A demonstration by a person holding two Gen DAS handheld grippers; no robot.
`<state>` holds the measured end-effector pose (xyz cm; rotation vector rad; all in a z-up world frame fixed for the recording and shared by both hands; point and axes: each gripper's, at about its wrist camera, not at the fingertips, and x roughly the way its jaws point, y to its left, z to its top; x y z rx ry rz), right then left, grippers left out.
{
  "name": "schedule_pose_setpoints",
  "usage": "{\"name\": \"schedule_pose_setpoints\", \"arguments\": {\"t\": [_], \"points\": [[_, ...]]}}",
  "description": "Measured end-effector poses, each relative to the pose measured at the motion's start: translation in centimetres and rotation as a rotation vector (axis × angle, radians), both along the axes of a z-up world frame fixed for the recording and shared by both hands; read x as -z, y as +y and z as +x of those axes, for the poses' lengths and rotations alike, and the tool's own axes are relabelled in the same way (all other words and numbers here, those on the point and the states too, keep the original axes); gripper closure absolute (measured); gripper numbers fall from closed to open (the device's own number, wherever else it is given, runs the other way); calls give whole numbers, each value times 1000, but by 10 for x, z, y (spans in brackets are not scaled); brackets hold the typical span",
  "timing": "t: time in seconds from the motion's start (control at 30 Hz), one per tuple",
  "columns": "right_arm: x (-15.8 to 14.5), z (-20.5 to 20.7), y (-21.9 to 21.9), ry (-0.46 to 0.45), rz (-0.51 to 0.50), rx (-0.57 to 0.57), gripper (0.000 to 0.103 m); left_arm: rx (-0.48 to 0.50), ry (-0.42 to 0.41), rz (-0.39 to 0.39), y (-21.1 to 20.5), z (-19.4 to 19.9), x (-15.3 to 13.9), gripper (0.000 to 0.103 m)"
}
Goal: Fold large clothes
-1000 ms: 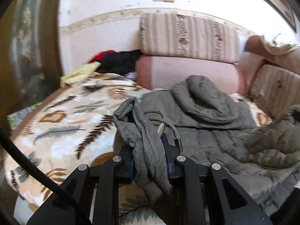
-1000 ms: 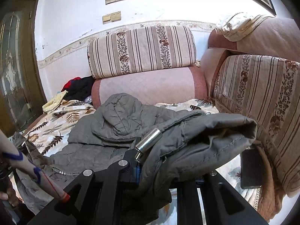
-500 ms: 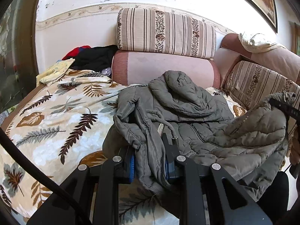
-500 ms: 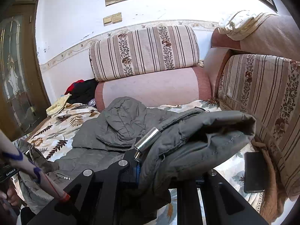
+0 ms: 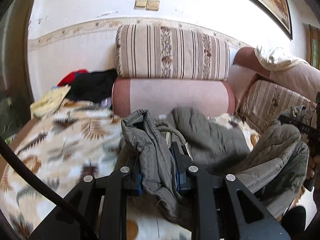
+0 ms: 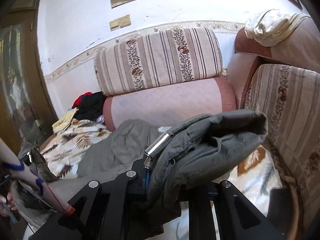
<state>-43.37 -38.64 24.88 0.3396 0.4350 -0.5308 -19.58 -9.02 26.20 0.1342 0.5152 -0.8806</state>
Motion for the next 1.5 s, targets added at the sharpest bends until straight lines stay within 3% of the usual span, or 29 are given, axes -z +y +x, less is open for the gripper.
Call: {"name": "schedule_pose_setpoints", "arguments": {"t": [0.17, 0.37, 0.67, 0.77, 0.9, 1.03, 1.17, 1.27, 1.4, 1.5], "points": [[2, 59, -63, 13, 63, 18, 87, -28, 23, -18, -59, 62, -17, 81], [30, 134, -139, 70, 153, 68, 87, -97, 62, -4, -125, 136, -4, 81], [117, 220, -218, 224, 302, 136, 87, -212, 192, 161, -216, 229, 91, 80], [149, 240, -230, 309, 332, 154, 86, -241, 223, 197, -230, 243, 118, 74], [173, 248, -247, 340, 431, 160, 84, -243, 305, 234, -237, 258, 131, 55], [162, 238, -259, 289, 520, 129, 75, -273, 369, 121, -209, 272, 103, 36], [127, 210, -270, 179, 591, 104, 57, -326, 394, -10, -171, 285, 62, 36], [97, 188, -266, 112, 575, 104, 54, -327, 347, -37, -152, 275, 34, 36], [55, 162, -233, 72, 418, 48, 54, -117, 257, 49, -162, 217, 27, 36], [50, 161, -193, 131, 293, -44, 52, 80, 220, 131, -191, 165, 49, 36]]}}
